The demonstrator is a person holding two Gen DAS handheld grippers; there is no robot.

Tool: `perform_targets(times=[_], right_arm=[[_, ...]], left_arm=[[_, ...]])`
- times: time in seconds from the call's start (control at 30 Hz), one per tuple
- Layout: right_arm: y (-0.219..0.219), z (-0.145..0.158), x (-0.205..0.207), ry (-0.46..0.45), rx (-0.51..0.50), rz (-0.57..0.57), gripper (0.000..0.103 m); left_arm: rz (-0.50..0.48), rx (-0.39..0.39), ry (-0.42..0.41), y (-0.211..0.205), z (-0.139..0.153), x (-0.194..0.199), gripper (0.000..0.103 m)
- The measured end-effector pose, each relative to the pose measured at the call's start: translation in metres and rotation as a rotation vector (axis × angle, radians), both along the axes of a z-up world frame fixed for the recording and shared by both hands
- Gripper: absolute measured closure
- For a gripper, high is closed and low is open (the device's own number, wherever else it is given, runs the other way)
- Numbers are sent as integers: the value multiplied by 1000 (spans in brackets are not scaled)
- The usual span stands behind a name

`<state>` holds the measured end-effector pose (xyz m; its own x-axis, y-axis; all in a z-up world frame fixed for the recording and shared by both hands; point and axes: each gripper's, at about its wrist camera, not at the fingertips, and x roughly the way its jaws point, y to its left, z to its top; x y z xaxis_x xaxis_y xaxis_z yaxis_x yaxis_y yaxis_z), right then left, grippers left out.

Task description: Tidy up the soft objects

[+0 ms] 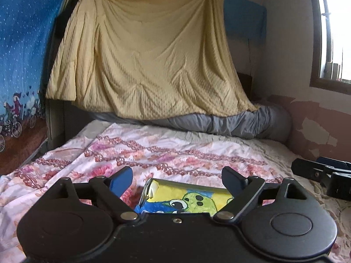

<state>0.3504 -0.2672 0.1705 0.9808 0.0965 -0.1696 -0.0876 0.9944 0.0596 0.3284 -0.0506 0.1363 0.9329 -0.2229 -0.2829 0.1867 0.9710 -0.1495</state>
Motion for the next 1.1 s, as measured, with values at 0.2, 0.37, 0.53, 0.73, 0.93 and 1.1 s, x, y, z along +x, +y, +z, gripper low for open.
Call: perform_targets(times=[0.2,0.37,0.53,0.73,0.93,1.1], right_arm=[[2,0,-12,-34,2,3,1],[1,-2,-28,-61,-1,0,1],[-4,-8,-39,-71,49,-1,1],[-6,-19,-56,-76,107,-10,1],[-2,-36,-70,-77,131,-37,1],[5,-50,-82,-65,116,-57,1]], left_arm=[[14,-31,-48,0,9,-29,5],[35,-37,-75,0,12,-48,1],[54,-28,-100,0,9,-69,1],[78,-14,-109,5,0,-97,1],[93,-6,-121,14,-13,-126,1],[100,-6,-119,21,-27,-149,1]])
